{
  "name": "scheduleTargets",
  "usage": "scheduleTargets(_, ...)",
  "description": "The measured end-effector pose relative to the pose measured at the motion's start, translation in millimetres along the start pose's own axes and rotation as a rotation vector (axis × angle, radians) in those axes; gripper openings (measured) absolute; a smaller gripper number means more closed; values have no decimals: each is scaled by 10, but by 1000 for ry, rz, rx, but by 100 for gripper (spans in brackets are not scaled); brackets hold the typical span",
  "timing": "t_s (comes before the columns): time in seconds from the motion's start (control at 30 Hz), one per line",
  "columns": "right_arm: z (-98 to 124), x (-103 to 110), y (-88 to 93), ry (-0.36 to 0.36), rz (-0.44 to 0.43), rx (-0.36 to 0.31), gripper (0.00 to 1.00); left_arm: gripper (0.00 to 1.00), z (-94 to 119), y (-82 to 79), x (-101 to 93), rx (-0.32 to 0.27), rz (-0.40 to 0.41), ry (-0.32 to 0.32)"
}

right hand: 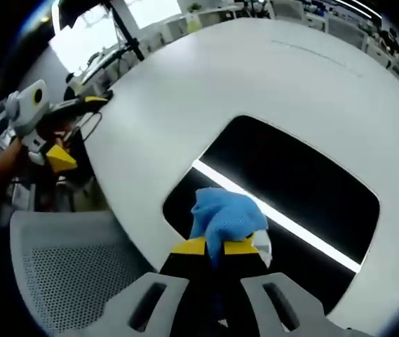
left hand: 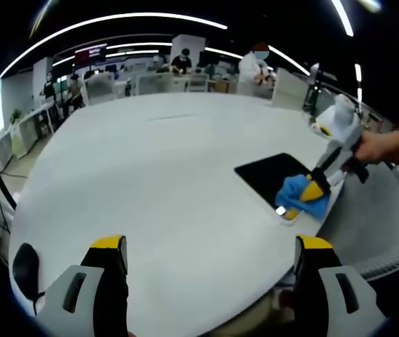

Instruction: Wipe the mirror surface with the cleaning cloth until all visible marks leave the cleaned area.

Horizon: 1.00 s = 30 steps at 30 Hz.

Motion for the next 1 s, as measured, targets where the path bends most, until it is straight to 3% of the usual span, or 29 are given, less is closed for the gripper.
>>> scheduleTargets(0.43,13,84,113,-23,-27,27,0,99,-8,-19,-2,1,-7,3)
scheduleTargets(1.0,10,80,119,-34,-25,16,0,99,-3,-44,11,3,-18,2)
Point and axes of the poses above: the point that each gripper's makers call its tool centre point, and the gripper's own axes: z roughly backward along the fingers, x roughly to its left, y roughly out of its underside, the point moved 3 cm from there along z, roughly backward along the fingers, and after that the axes turned 7 degrees about x, right-handed, at the moved point
